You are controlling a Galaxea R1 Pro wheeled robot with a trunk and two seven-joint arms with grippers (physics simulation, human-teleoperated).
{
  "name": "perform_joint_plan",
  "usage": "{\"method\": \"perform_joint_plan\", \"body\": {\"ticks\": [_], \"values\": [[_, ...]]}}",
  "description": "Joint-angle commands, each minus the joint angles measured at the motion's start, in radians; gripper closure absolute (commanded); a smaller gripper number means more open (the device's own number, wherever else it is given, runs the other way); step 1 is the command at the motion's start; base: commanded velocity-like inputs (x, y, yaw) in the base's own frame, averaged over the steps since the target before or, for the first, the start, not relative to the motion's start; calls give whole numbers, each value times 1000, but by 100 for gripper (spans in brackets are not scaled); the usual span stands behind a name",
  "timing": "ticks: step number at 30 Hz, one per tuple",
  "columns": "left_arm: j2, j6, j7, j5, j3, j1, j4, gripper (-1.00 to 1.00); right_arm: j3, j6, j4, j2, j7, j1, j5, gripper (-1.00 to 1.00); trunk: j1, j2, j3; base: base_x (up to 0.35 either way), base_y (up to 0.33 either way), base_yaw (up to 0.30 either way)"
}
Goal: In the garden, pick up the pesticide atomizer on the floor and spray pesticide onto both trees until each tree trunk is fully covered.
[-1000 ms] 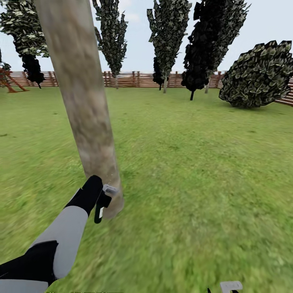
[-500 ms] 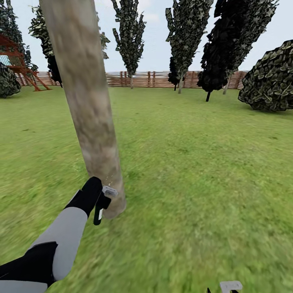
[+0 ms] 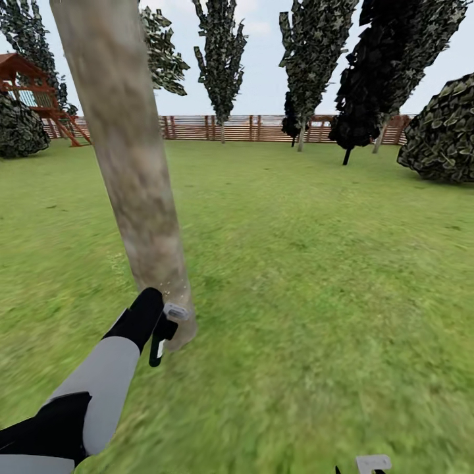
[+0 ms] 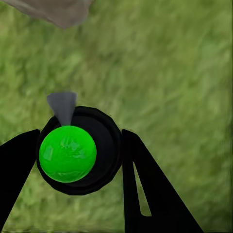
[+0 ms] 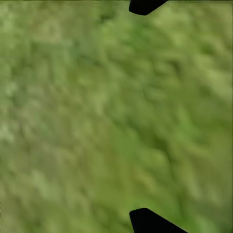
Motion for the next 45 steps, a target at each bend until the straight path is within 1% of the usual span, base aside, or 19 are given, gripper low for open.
{"method": "perform_joint_plan", "body": {"ticks": [1,7,11,12,14,15,16,17,20,23,36,45], "values": [[0,2,-8,-10,8,0,1,100,-6,-4,2,0,-5,-1,11,-100,0,0,-1,0,-275,275],[25,1,-8,-8,9,20,2,100,-6,-4,3,0,-5,-1,11,-100,0,0,-1,0,-274,276],[27,0,-8,-5,8,22,4,100,-6,-4,3,0,-3,-1,11,-100,0,0,-1,0,-274,277],[27,0,-8,-4,9,32,5,100,-6,-4,3,0,-3,-1,11,-100,0,0,-1,14,-275,277],[26,-2,11,-1,9,48,3,100,-6,-4,3,0,-3,-1,11,-100,0,0,-1,51,-275,277],[26,-4,42,2,10,56,5,100,-6,-4,3,0,-3,-1,11,-100,0,0,-1,71,-274,277],[26,-4,51,3,13,62,5,100,-6,-4,3,0,-3,-1,11,-100,0,0,-1,75,-274,275],[25,-5,56,4,26,66,5,100,-6,-4,3,0,-3,-1,11,-100,0,0,-1,76,-274,177],[20,-10,62,5,78,70,5,100,-6,-4,3,-1,-3,-1,11,-100,0,0,-1,79,-275,52],[18,-11,63,5,87,70,2,100,-6,-4,3,-2,-3,-1,11,-100,0,0,-1,82,-275,6],[18,-10,65,4,90,70,-7,100,-6,-4,1,-1,-4,-1,11,-100,0,0,-1,83,-275,7],[19,-10,65,3,87,70,-7,100,-6,-4,1,0,-4,-1,10,-100,0,0,-1,84,-275,253]]}}
